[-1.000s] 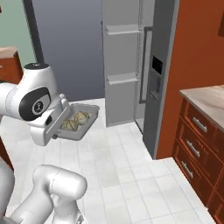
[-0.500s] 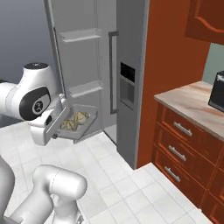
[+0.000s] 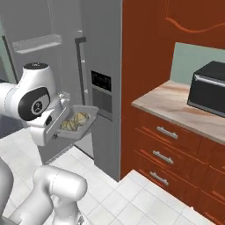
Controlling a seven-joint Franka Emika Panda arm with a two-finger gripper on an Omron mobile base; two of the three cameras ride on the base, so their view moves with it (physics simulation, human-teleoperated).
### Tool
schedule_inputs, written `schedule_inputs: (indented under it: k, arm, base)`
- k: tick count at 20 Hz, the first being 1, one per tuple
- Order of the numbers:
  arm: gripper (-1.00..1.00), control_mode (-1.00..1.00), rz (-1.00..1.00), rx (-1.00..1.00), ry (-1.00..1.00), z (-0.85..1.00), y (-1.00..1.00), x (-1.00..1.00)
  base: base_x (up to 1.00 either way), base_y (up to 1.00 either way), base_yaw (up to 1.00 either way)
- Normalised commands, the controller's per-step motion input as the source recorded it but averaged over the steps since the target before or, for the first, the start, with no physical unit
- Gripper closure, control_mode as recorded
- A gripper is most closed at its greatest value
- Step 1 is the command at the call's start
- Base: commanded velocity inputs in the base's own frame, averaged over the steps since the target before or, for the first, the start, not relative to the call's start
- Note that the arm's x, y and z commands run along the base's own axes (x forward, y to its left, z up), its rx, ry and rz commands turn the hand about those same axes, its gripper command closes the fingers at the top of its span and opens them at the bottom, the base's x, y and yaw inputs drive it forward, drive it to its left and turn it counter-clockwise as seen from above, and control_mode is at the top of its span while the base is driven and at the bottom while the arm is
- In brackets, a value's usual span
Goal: Place two dumplings into each of the tupperware containers and then place the containers in the fridge.
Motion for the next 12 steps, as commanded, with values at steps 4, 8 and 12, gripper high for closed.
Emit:
schedule_inputs:
  k: [4, 8, 12]
  arm:
    - [1.00, 1.00, 0.00, 0.00, 0.00, 0.00, 0.00, 0.00]
    - [1.00, 1.00, 0.00, 0.00, 0.00, 0.00, 0.00, 0.00]
    - [1.00, 1.00, 0.00, 0.00, 0.00, 0.00, 0.00, 0.00]
  base:
    - [0.45, 0.70, -0.40]
    - [0.43, 0.84, -0.34]
    - [0.42, 0.65, -0.30]
